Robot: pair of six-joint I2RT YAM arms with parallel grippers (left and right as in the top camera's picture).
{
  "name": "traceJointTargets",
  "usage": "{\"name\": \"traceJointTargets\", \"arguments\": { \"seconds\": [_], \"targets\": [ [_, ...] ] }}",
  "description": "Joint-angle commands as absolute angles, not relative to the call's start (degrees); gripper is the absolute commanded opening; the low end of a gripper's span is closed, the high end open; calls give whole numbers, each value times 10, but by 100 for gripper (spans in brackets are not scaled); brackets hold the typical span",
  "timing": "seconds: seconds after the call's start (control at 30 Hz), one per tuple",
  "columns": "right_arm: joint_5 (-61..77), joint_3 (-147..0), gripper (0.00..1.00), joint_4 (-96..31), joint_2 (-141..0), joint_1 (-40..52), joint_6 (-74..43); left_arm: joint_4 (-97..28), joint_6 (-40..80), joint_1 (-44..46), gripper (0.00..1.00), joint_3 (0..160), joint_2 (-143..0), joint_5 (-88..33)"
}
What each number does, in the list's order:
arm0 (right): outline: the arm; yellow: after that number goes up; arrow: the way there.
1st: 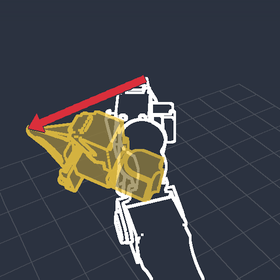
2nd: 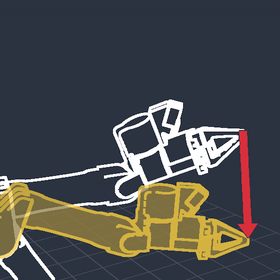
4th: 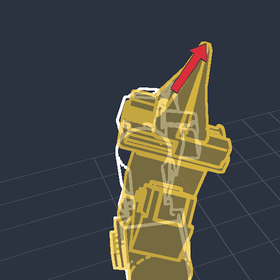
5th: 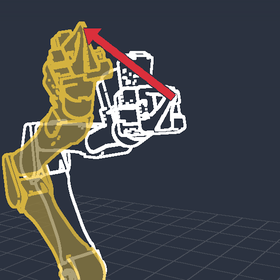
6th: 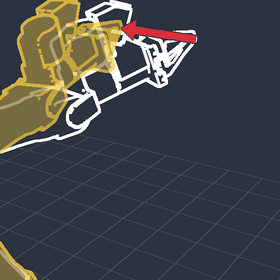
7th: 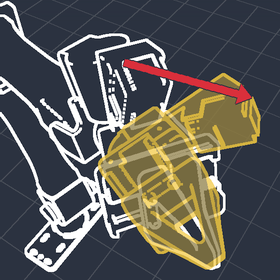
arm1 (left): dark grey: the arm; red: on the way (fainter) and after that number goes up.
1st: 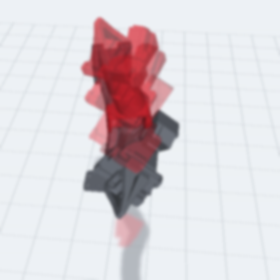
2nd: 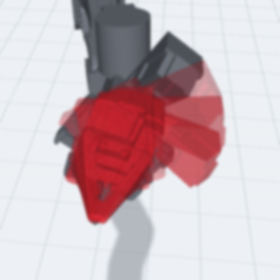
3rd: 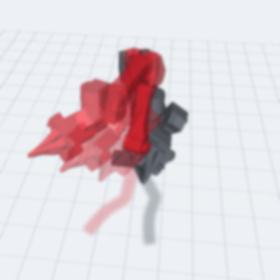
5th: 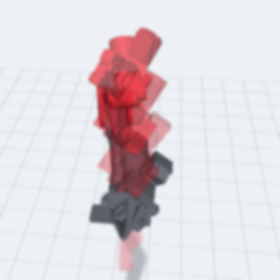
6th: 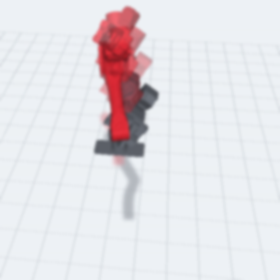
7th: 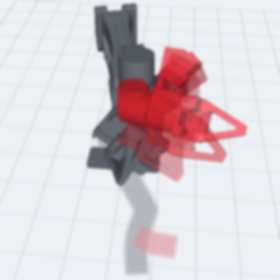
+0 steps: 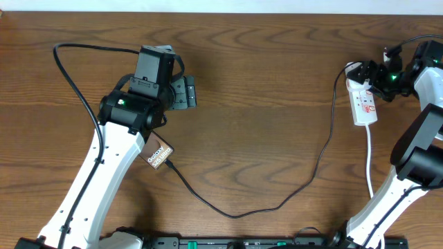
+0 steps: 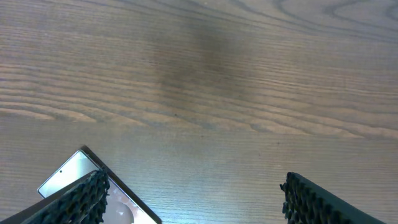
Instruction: Plug charger to phone and switch on socket
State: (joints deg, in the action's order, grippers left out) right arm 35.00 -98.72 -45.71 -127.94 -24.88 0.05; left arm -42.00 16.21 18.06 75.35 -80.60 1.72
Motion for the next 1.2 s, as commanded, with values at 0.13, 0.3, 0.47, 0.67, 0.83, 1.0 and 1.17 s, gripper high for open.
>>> {"name": "traceJointTargets", "arguments": {
  "seconds": [0.13,0.3,0.47,0.67,0.83,1.0,1.17],
  "targets": [
    [268,-957,99,-501,-1289,-205,-76,-420,152,181,87,762,-807,26],
    [147,-957,99,-524,-1224,-211,-125,-420,152,181,87,762,-807,26],
    [46,-957,99,-561,-1128,-213,-174,-420,152,181,87,762,-807,26],
    [17,-958,99,-616,-973,-213,-228,-420,152,181,87,762,-807,26],
    [16,-958,99,-611,-881,-213,-227,-420,152,181,87,762,-807,26],
    [16,-958,99,-611,-828,-213,-227,-420,152,181,87,762,-807,26],
    [16,-958,99,-611,-812,-213,-227,-420,152,181,87,762,-807,26]
  ]
}}
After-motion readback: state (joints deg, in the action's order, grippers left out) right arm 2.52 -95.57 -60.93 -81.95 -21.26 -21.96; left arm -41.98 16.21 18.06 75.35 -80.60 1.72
